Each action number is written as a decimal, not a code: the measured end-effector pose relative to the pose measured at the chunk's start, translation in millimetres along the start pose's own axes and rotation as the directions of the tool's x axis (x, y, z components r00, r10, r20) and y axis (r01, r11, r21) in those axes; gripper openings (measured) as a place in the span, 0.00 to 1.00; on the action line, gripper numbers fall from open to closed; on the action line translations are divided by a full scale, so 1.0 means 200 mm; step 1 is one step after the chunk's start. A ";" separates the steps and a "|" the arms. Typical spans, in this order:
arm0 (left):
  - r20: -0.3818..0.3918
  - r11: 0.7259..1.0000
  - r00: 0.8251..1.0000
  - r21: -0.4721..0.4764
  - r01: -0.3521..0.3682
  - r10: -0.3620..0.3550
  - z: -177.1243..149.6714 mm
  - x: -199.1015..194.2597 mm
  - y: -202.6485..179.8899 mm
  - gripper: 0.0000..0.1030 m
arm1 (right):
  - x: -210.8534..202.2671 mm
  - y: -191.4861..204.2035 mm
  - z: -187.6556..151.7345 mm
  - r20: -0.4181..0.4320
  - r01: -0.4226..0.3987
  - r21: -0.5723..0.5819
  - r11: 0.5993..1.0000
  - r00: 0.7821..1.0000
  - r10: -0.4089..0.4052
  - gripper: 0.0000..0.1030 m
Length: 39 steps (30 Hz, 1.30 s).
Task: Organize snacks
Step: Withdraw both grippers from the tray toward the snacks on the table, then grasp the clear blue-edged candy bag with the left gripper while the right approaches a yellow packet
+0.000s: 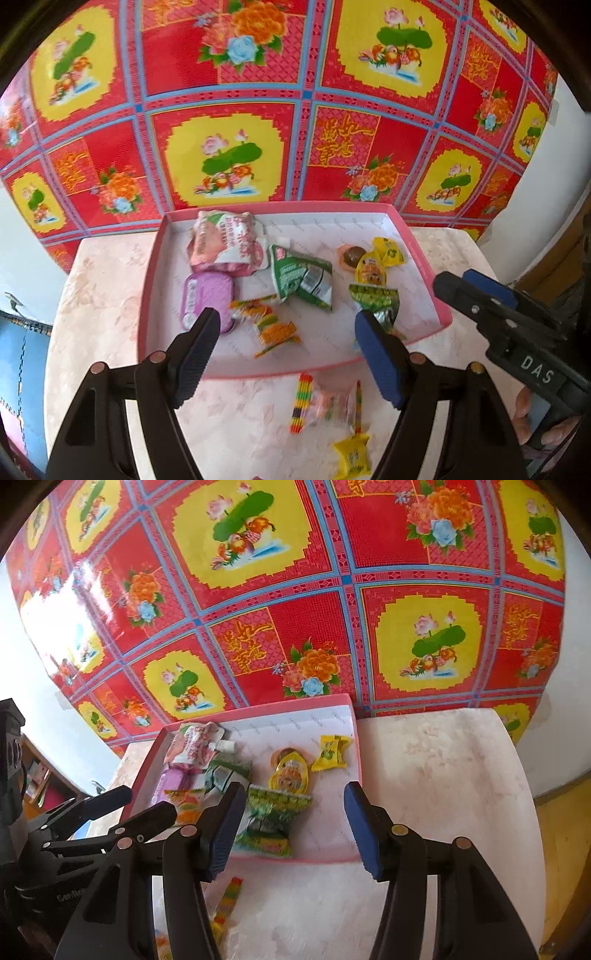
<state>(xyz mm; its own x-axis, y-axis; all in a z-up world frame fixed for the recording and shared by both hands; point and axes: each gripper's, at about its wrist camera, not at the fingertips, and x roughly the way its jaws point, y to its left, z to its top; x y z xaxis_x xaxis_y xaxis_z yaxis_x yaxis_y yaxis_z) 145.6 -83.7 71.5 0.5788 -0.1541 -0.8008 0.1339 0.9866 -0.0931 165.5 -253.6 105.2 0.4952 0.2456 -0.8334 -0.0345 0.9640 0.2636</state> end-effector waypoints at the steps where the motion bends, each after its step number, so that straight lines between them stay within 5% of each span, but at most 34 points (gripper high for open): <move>1: 0.000 1.000 1.000 -0.003 0.002 -0.002 -0.02 -0.02 0.01 0.77 | -0.01 0.00 -0.01 -0.002 0.000 0.000 1.000 1.000 0.000 0.55; 29: -0.087 0.999 0.996 -0.035 0.008 -0.011 -0.41 -0.23 0.11 0.77 | -0.23 0.12 -0.39 -0.052 0.022 -0.010 1.000 0.998 -0.023 0.55; 39: -0.140 0.996 0.987 -0.052 0.069 -0.076 -0.51 -0.22 0.06 0.77 | -0.24 0.10 -0.48 -0.082 0.030 0.010 1.000 0.996 -0.029 0.55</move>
<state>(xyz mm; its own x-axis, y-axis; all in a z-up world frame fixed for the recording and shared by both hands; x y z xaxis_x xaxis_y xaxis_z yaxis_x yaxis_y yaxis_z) 39.3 -60.3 45.0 0.4490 -0.2194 -0.8661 0.1317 0.9750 -0.1788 58.1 -235.8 103.4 0.4234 0.2251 -0.8775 -0.0108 0.9698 0.2435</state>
